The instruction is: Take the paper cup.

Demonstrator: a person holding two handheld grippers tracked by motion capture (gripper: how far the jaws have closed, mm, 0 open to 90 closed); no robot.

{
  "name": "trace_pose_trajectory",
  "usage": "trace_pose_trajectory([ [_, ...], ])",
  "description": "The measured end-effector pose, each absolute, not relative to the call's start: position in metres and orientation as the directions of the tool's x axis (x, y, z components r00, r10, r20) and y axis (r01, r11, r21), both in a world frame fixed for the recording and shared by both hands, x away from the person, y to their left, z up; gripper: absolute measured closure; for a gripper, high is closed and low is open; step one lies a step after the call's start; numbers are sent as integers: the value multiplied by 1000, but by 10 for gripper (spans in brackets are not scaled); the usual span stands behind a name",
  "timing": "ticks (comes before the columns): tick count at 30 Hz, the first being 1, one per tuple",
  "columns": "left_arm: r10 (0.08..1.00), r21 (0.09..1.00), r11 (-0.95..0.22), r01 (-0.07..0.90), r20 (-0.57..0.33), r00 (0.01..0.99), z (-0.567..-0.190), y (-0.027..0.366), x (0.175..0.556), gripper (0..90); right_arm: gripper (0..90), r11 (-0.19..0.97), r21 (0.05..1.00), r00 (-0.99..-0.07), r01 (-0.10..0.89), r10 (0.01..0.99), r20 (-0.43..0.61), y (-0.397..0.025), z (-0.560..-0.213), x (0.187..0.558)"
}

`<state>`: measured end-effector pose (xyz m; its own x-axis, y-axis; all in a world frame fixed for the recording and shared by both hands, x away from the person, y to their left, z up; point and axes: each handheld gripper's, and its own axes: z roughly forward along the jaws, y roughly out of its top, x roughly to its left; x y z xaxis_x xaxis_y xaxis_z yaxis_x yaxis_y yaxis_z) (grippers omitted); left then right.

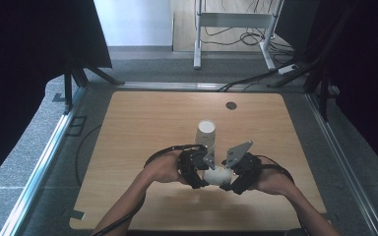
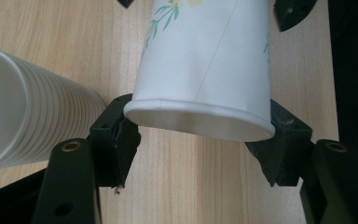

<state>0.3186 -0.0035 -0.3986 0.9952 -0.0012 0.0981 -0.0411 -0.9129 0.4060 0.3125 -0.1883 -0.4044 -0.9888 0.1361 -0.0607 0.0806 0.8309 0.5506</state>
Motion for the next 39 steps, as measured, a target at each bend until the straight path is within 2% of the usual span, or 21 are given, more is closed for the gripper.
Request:
trace_pose_trajectory([
  [5,-16,372,-926,-58,116,993,-397,-8,317,360,230,847,527,-990,68,124,-71,-184,-408,312],
  [8,67,437,-899,26,79,995,-402,-12,311,360,242,851,521,-990,67,121,-69,-182,-409,311],
  [10,39,415,-910,-3,92,995,-401,-12,312,359,253,858,512,-992,49,102,-77,-181,-410,312],
  [11,102,472,-880,58,69,992,-405,-14,308,359,260,858,511,-992,48,100,-75,-181,-411,312],
  [12,4,399,-916,-38,103,995,-401,-13,314,359,269,861,508,-992,43,97,-79,-181,-411,312],
  [13,109,492,-868,69,54,993,-408,-16,307,360,277,863,501,-993,59,103,-61,-181,-411,310],
  [16,119,493,-867,77,55,991,-408,-17,307,359,313,859,510,-992,47,98,-74,-181,-411,311],
  [19,118,489,-868,81,46,992,-408,-17,307,358,358,857,515,-993,36,90,-80,-182,-411,312],
  [23,122,498,-863,84,44,992,-408,-17,306,358,371,859,509,-992,50,102,-73,-183,-411,310],
  [24,-3,382,-923,-43,104,995,-401,-14,315,358,373,858,511,-992,51,104,-75,-183,-411,310],
  [25,-14,373,-926,-52,105,994,-400,-14,315,358,374,857,511,-991,63,113,-67,-183,-411,309],
  [29,-7,382,-923,-43,97,995,-401,-14,315,347,377,856,512,-991,73,120,-60,-183,-411,308],
  [31,43,437,-900,4,79,996,-404,-14,312,331,377,855,513,-991,71,120,-64,-184,-411,308],
  [32,35,443,-896,-1,73,997,-403,-12,313,319,376,855,515,-991,69,119,-66,-185,-410,308],
  [33,-22,393,-918,-61,103,994,-398,-11,318,304,375,848,524,-990,78,126,-57,-185,-410,308],
  [39,29,495,-869,-3,56,998,-392,3,321,213,374,800,592,-988,97,149,-40,-195,-405,307],
])
